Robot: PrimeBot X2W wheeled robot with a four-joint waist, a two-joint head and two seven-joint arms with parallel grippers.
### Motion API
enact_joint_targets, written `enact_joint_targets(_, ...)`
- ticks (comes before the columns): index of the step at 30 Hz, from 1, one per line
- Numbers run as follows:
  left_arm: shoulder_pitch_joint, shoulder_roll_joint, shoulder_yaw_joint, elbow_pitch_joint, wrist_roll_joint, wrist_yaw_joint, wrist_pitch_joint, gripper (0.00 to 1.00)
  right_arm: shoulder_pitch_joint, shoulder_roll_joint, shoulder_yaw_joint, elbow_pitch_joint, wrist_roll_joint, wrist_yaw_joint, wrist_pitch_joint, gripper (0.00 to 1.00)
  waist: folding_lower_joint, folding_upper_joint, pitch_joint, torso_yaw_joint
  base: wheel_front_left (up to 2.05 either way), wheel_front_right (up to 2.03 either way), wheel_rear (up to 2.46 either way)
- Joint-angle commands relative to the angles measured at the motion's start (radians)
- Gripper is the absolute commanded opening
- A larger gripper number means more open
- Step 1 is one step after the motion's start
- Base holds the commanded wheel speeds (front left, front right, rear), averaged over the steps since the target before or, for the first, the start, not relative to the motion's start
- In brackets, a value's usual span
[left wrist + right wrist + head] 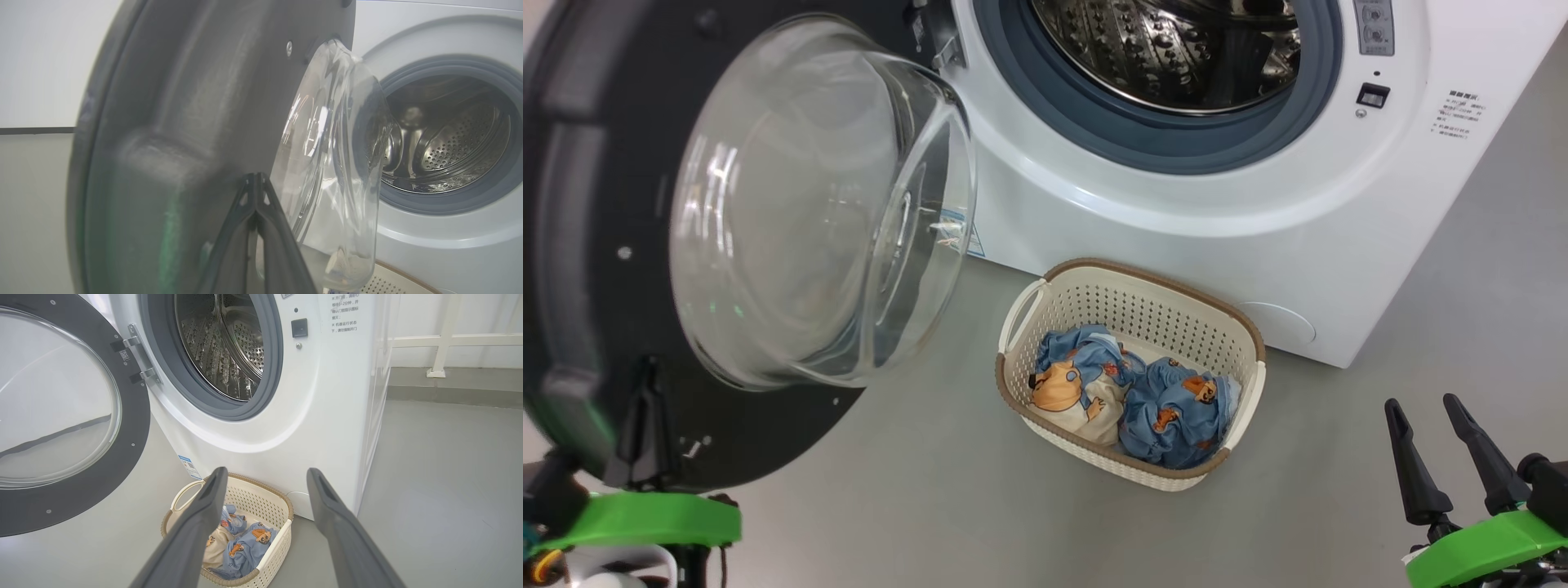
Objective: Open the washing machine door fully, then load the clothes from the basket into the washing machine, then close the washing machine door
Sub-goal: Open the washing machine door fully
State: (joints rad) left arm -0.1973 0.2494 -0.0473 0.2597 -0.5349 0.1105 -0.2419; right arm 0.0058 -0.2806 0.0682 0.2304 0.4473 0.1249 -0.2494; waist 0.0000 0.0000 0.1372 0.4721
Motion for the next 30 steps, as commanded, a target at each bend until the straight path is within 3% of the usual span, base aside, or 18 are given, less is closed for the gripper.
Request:
enact_joint_targets(1, -0.057, 0.052, 0.067, 0.002, -0.009, 0.002, -0.016, 0.0, -0.031, -0.024, 0.022, -0.028, -0.004, 0.006, -0.012, 1.0, 0.0, 0.0, 0.012, -0.004, 0.0, 0.0, 0.0)
enact_joint_targets(18, -0.213, 0.077, 0.286, 0.18, -0.008, -0.081, -0.02, 0.0, -0.08, -0.058, 0.041, -0.027, -0.003, 0.006, -0.012, 1.0, 0.0, 0.0, 0.108, -0.031, 0.0, 0.0, 0.0)
enact_joint_targets(30, -0.351, 0.133, 0.433, 0.334, 0.071, -0.142, -0.02, 0.0, -0.12, -0.088, 0.038, -0.037, -0.01, 0.006, -0.012, 1.0, 0.0, 0.0, 0.194, -0.055, 0.0, 0.0, 0.0)
